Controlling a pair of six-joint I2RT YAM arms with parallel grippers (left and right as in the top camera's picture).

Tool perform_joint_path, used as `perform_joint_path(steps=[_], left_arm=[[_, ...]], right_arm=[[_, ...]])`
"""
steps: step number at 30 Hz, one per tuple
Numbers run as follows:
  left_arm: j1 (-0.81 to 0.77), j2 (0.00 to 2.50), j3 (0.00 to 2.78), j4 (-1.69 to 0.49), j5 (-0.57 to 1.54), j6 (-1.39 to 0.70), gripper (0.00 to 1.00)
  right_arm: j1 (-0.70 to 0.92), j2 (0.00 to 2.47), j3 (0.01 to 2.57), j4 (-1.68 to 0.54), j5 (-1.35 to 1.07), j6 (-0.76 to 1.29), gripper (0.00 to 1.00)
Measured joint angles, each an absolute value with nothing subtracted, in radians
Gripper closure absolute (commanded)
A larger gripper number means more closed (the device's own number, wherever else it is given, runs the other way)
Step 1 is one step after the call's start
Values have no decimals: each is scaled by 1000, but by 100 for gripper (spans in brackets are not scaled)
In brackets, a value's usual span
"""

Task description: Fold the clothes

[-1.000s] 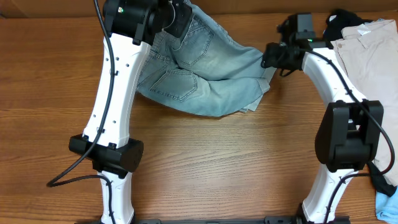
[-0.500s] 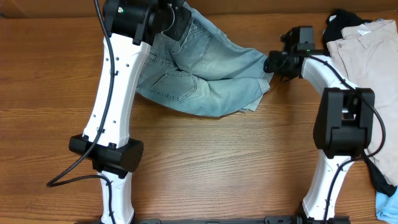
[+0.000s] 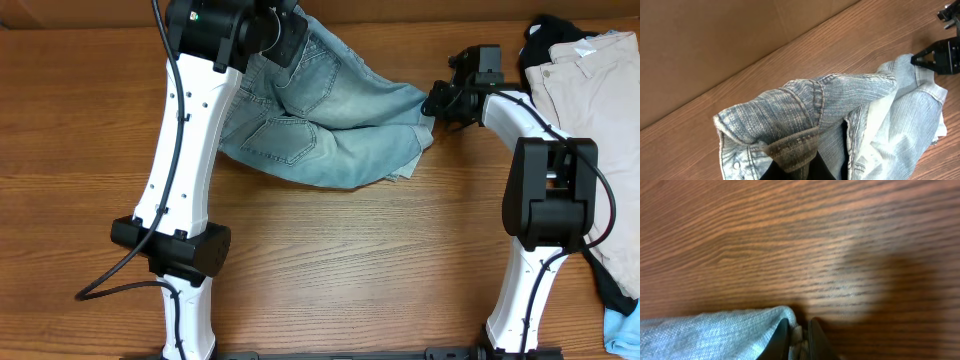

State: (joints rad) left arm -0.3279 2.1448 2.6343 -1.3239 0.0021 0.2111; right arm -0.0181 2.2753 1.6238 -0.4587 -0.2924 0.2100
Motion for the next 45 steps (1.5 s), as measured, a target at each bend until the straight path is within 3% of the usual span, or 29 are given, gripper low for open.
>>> perform_joint_path(steps=[8,23,35,45], left_arm=[[-327,2129,2634,-1293,-88,184,96],[-327,1635,2675,-1272,-203,159,96],[-327,1438,2679,-1395,-203,159,96],[-328,1455,2676,-1501,-221,159,96]], right_arm=[[-60,2171,1638,-653,-334,196,96],[-225,1273,1813,-995,-362,157,96],[-327,841,1810,-1104,-364,157,96],[-327,922,1816,-1151,-375,156,96]])
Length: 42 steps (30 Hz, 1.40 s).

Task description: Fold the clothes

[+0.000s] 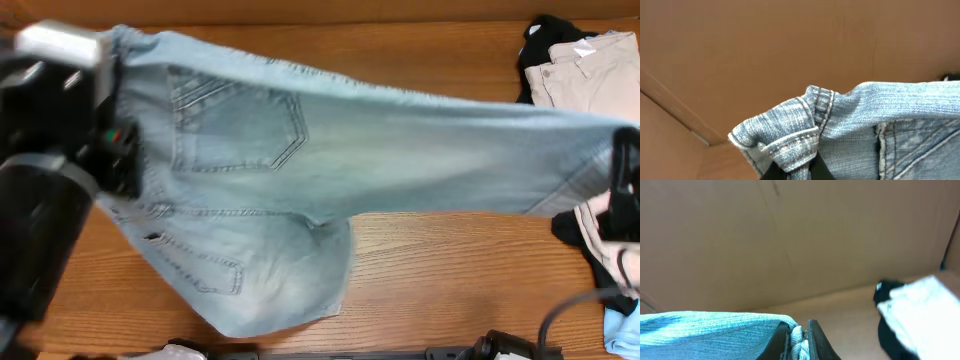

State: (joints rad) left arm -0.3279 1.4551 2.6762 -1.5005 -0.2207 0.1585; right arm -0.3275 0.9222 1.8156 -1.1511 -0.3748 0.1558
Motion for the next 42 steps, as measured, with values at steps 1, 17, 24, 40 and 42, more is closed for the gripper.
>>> perform_joint_path(steps=[1,17,24,40,42], left_arm=[[-328,1485,2674,-1507,-229,158,96],[-250,2138,2637,-1426,-282,155,96],[-182,2332,2637,-1246,-292,156,95],[-109,2461,2655,-1095,-337,133,0],[-106,2450,2659,-1126,-337,123,0]], right_arm=[[-327,947,1815,-1158,-381,154,96],[-245,1658,1786,-1024,-472,59,96],[-144,2004,1780,-739,-463,65,96],[-61,2160,1807,-655,-433,217,0],[-64,2129,1808,-763,-451,224,0]])
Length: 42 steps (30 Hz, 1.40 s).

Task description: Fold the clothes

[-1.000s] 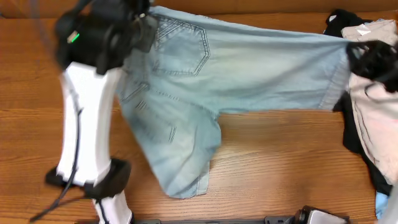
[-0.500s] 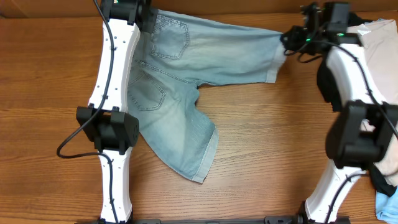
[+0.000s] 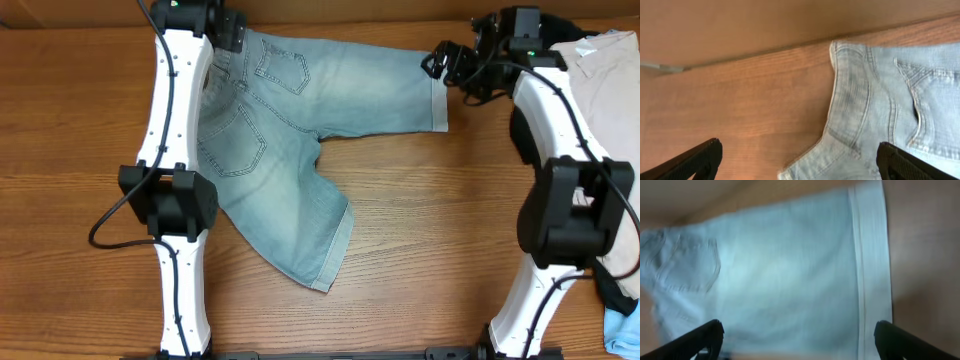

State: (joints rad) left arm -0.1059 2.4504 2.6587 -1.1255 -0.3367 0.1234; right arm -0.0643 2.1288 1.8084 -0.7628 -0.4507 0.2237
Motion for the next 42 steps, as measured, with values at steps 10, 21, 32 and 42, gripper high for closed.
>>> perform_joint_path(steps=[10,21,32,42], left_arm=[[-70,2093,2696,-1414,-228,25,0],[-70,2027,2715,-1496,-196,0,0],[-70,2034,2709,-1536,-194,-2,0],[-70,2034,2709,-1542,-194,-2,0]], right_arm=[[10,1981,1776,-1254,-467,140,7],[238,1983,1465,-1143,-498,121,18],[440,1983,1421,-928,-509,475,20],[459,1996,1411,-970,-445,588,46]])
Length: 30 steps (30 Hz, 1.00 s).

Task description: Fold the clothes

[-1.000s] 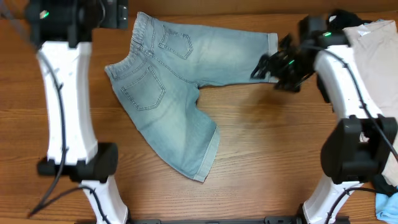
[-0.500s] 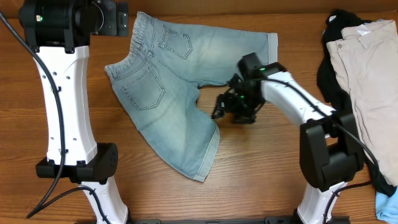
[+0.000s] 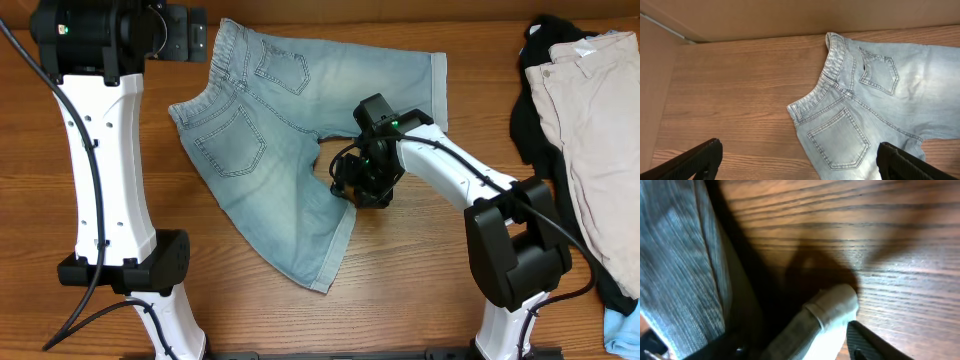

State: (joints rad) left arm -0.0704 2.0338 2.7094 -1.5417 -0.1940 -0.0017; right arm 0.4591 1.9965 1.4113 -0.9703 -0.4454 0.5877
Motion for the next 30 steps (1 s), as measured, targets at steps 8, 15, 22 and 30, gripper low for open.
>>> perform_joint_path(steps=[8,15,22,30], left_arm=[[-70,2034,2709,-1543,-194,-2,0],[-70,2034,2709,-1542,-194,-2,0],[-70,2034,2709,-1543,-194,-2,0],[-70,2034,2689,-1543,-194,-2,0]], right_arm=[[481,1996,1343,-950,-445,604,93],[433,1998,1333,-985,-440,594,96],[197,1998,1363,-1107,-411,479,96],[13,1998,1427,-1142,-244,408,53]])
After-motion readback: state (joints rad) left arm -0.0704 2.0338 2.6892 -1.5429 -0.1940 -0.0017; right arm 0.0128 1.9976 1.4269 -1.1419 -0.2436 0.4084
